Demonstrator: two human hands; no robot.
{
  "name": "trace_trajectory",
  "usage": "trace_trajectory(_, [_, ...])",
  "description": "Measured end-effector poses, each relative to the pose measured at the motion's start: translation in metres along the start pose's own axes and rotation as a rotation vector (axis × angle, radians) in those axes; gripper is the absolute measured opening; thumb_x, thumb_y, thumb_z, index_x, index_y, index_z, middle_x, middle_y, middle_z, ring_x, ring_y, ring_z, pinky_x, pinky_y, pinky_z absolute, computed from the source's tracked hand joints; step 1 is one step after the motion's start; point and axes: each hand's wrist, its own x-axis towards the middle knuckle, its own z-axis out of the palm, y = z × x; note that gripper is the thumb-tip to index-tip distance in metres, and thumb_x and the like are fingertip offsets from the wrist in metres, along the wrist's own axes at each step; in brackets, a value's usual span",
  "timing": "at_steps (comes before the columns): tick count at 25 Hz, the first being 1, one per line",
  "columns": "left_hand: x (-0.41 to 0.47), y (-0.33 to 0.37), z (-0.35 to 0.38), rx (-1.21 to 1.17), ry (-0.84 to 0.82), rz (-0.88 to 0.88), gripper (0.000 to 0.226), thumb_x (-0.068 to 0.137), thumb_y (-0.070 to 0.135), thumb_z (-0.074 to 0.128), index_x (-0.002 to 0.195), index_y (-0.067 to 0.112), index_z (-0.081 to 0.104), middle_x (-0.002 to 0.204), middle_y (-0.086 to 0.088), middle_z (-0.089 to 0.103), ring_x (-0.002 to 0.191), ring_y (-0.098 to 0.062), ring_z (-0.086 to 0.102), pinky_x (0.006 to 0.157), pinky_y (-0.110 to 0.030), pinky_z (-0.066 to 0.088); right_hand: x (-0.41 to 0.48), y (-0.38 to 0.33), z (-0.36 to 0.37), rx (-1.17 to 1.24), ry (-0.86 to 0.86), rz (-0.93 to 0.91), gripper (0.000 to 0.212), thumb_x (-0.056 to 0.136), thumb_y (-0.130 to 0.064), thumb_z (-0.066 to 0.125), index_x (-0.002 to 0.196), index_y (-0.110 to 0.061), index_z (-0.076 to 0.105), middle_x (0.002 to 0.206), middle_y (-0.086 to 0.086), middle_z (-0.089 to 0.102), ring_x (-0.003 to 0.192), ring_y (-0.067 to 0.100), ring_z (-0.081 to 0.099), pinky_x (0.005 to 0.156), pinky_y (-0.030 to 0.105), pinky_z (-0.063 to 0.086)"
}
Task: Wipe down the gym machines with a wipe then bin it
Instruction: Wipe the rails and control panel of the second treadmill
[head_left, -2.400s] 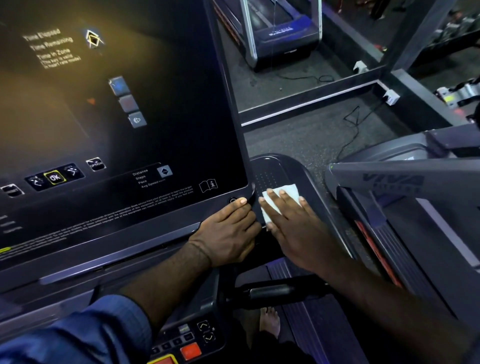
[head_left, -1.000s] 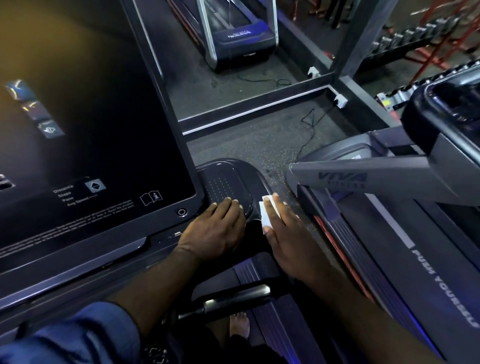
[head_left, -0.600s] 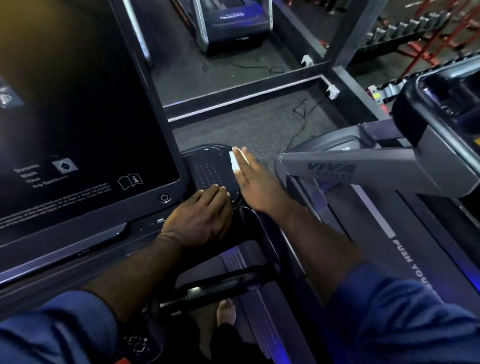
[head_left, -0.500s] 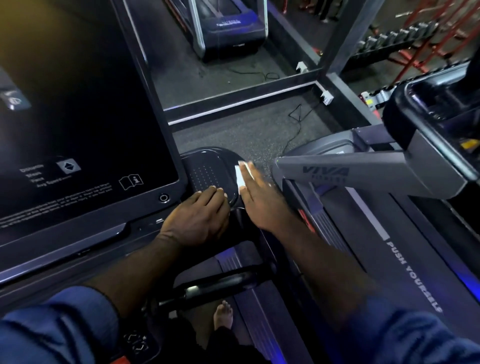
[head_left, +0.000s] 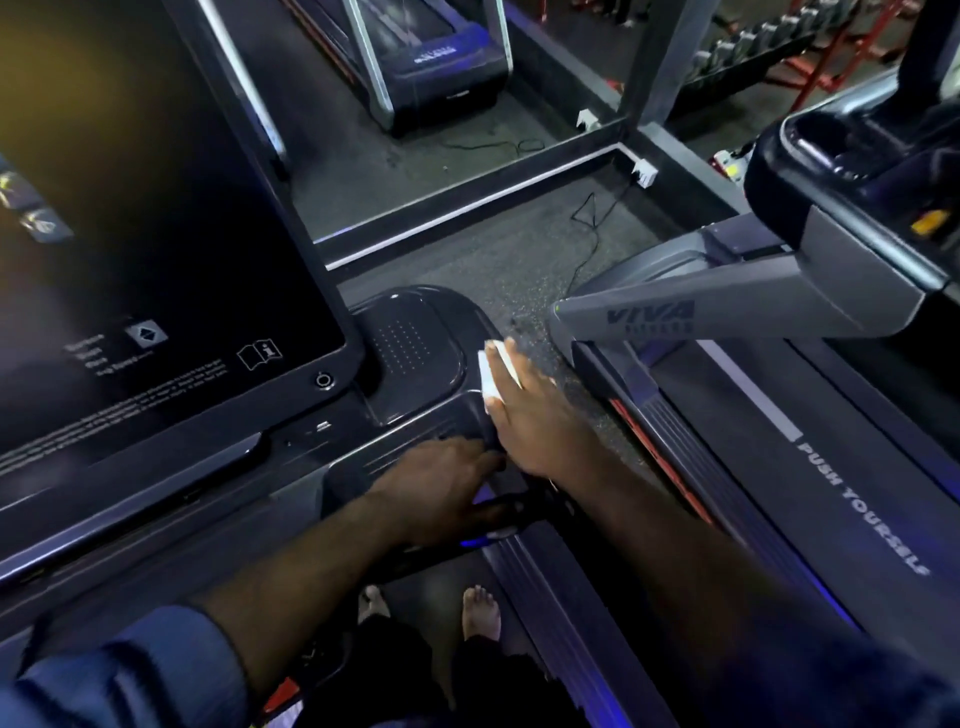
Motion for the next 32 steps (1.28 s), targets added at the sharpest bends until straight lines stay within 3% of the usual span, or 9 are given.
trace_trajectory(2, [-0.001, 0.012, 0.007, -0.024, -0.041, -0.076, 0.066, 0.091, 0.074, 0.038, 0.125, 0.023, 0.061, 0.115, -0.003, 0.065, 0.106, -0.027, 0.064, 0.085, -0.037, 0.052, 0.034, -0.009, -0.005, 0.021, -0.051, 0.018, 0.065, 0.108, -0.037, 0.033, 0.166, -0.025, 0.005, 0.174, 0.008, 0.003, 0.157, 0.031, 0.018, 0.125, 0.052, 0.023])
trace_trajectory(4, [-0.001, 0.017, 0.01, -0.041, 0.002, -0.092, 0.063, 0.09, 0.071, 0.046, 0.123, 0.019, 0.061, 0.111, -0.003, 0.063, 0.101, -0.028, 0.062, 0.085, -0.038, 0.051, 0.038, -0.004, -0.01, 0.035, -0.083, 0.015, 0.065, 0.109, -0.036, 0.034, 0.166, -0.026, 0.003, 0.174, 0.006, 0.0, 0.158, 0.028, 0.015, 0.126, 0.051, 0.019])
trace_trajectory(9, [-0.003, 0.023, 0.012, 0.098, 0.041, -0.016, 0.069, 0.077, 0.079, 0.053, 0.116, 0.023, 0.061, 0.111, 0.004, 0.058, 0.097, -0.022, 0.059, 0.085, -0.041, 0.051, -0.097, 0.014, -0.009, 0.056, -0.019, -0.021, 0.058, 0.11, -0.042, 0.016, 0.166, -0.032, 0.003, 0.174, -0.002, 0.003, 0.16, 0.018, 0.01, 0.123, 0.052, 0.027])
trace_trajectory(12, [-0.005, 0.025, 0.009, 0.131, 0.054, -0.023, 0.072, 0.075, 0.078, 0.052, 0.121, 0.023, 0.059, 0.123, 0.003, 0.056, 0.107, -0.022, 0.057, 0.091, -0.041, 0.05, -0.149, 0.015, -0.014, 0.08, -0.005, 0.025, 0.059, 0.111, -0.039, 0.022, 0.166, -0.035, 0.001, 0.174, -0.003, 0.003, 0.159, 0.017, 0.012, 0.125, 0.048, 0.026])
trace_trajectory(18, [-0.014, 0.028, 0.014, 0.18, 0.215, 0.065, 0.094, 0.071, 0.069, 0.071, 0.143, 0.009, 0.056, 0.152, -0.012, 0.052, 0.134, -0.032, 0.054, 0.104, -0.045, 0.051, -0.088, 0.011, -0.013, 0.225, -0.119, 0.241, 0.067, 0.11, -0.035, 0.037, 0.165, -0.034, -0.002, 0.174, 0.004, 0.006, 0.16, 0.02, 0.01, 0.129, 0.042, 0.014])
trace_trajectory(21, [-0.013, 0.026, 0.016, 0.147, 0.18, 0.099, 0.098, 0.078, 0.066, 0.069, 0.154, 0.008, 0.047, 0.163, -0.013, 0.042, 0.147, -0.033, 0.045, 0.115, -0.05, 0.045, -0.108, 0.026, -0.01, 0.324, -0.117, 0.26, 0.066, 0.11, -0.033, 0.04, 0.166, -0.029, 0.005, 0.174, 0.002, 0.011, 0.159, 0.017, 0.013, 0.129, 0.038, 0.013])
trace_trajectory(25, [-0.002, 0.023, 0.017, 0.09, 0.109, 0.048, 0.105, 0.082, 0.068, 0.068, 0.164, 0.013, 0.031, 0.172, -0.007, 0.024, 0.159, -0.026, 0.022, 0.126, -0.047, 0.029, -0.135, 0.059, -0.001, 0.486, -0.141, 0.315, 0.073, 0.104, -0.058, 0.036, 0.166, -0.026, 0.017, 0.171, -0.003, 0.021, 0.157, 0.016, 0.021, 0.127, 0.035, 0.014])
trace_trajectory(29, [-0.002, 0.021, 0.02, 0.06, 0.162, 0.044, 0.105, 0.079, 0.067, 0.071, 0.162, 0.013, 0.035, 0.172, -0.006, 0.026, 0.159, -0.024, 0.023, 0.126, -0.047, 0.029, -0.061, 0.045, -0.008, 0.76, -0.215, 0.312, 0.052, 0.111, -0.035, 0.042, 0.159, -0.014, 0.035, 0.158, -0.001, 0.041, 0.144, 0.008, 0.036, 0.117, 0.019, 0.02])
trace_trajectory(32, [0.002, 0.021, 0.019, 0.032, 0.17, 0.046, 0.106, 0.078, 0.066, 0.074, 0.161, 0.011, 0.037, 0.171, -0.007, 0.026, 0.16, -0.025, 0.018, 0.128, -0.049, 0.025, -0.027, 0.045, -0.005, 0.963, -0.276, 0.309, 0.058, 0.107, -0.035, 0.047, 0.159, -0.012, 0.035, 0.159, -0.003, 0.039, 0.145, 0.009, 0.037, 0.123, 0.022, 0.025])
